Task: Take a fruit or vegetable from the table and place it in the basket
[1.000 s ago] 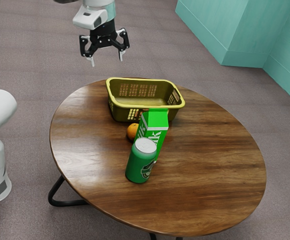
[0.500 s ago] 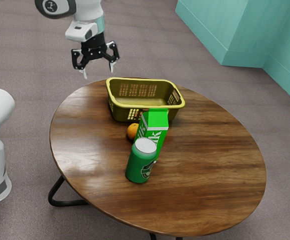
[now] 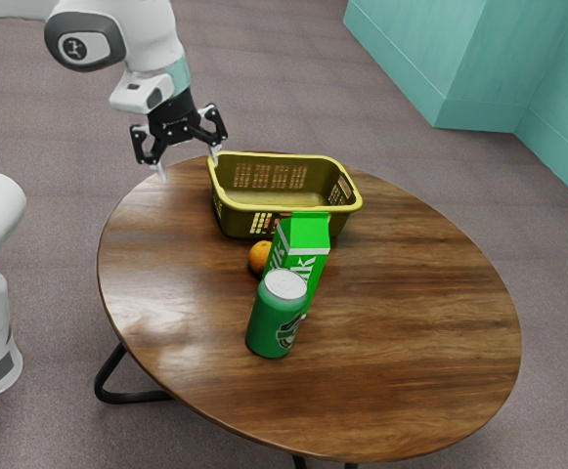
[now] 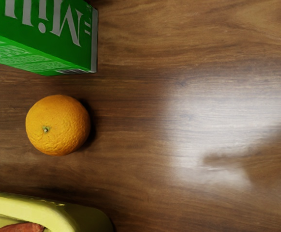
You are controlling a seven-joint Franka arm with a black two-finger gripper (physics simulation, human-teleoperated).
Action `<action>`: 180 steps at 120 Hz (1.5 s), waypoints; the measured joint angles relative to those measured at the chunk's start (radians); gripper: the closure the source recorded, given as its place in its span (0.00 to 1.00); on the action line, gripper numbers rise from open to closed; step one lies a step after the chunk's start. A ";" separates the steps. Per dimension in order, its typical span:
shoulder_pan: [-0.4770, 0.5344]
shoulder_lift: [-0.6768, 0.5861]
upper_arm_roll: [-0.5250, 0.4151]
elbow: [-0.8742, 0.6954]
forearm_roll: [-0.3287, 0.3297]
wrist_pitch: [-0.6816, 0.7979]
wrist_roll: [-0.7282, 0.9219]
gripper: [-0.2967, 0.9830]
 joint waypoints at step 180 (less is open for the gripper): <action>-0.098 0.236 0.081 -0.121 0.010 0.227 -0.105 0.23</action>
